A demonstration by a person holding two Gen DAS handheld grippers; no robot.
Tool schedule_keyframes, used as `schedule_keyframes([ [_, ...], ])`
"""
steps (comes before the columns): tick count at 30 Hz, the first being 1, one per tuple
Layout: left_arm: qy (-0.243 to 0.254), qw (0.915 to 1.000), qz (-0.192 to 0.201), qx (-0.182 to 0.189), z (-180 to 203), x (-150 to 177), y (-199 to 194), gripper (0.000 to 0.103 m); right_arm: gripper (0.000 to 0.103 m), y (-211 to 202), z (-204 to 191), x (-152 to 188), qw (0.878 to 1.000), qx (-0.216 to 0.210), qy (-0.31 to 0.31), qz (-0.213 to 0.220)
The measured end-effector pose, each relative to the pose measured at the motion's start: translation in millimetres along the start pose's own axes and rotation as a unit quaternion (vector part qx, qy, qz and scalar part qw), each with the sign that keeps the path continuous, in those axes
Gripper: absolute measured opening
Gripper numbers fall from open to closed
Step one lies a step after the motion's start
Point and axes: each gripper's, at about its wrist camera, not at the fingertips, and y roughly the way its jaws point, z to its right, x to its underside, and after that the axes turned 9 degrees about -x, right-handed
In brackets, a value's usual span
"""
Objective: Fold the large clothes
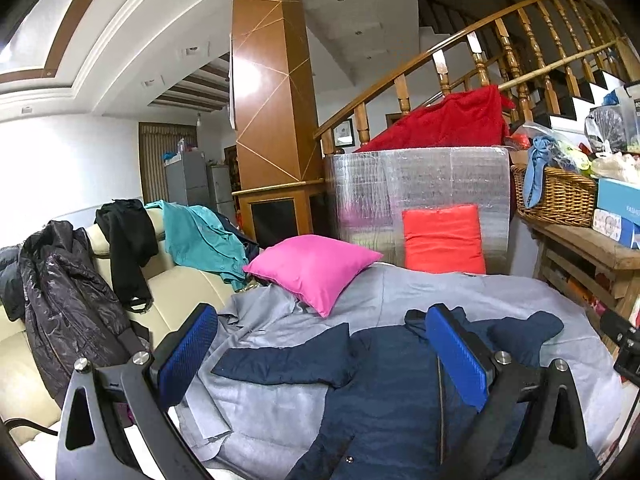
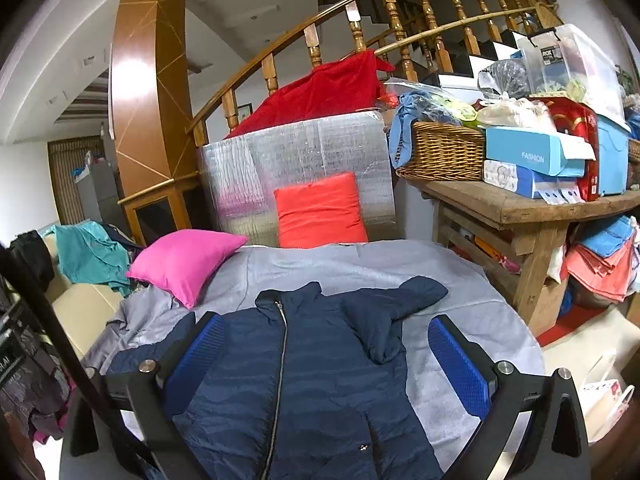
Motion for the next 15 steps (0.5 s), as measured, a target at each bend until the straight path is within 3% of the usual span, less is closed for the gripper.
schedule_keyframes([
  [15,0.013,0.9988,-0.044,0.013,41,4,81,0.103,0.103,83,7,-11,0.999,0.025,0.003,-0.037],
])
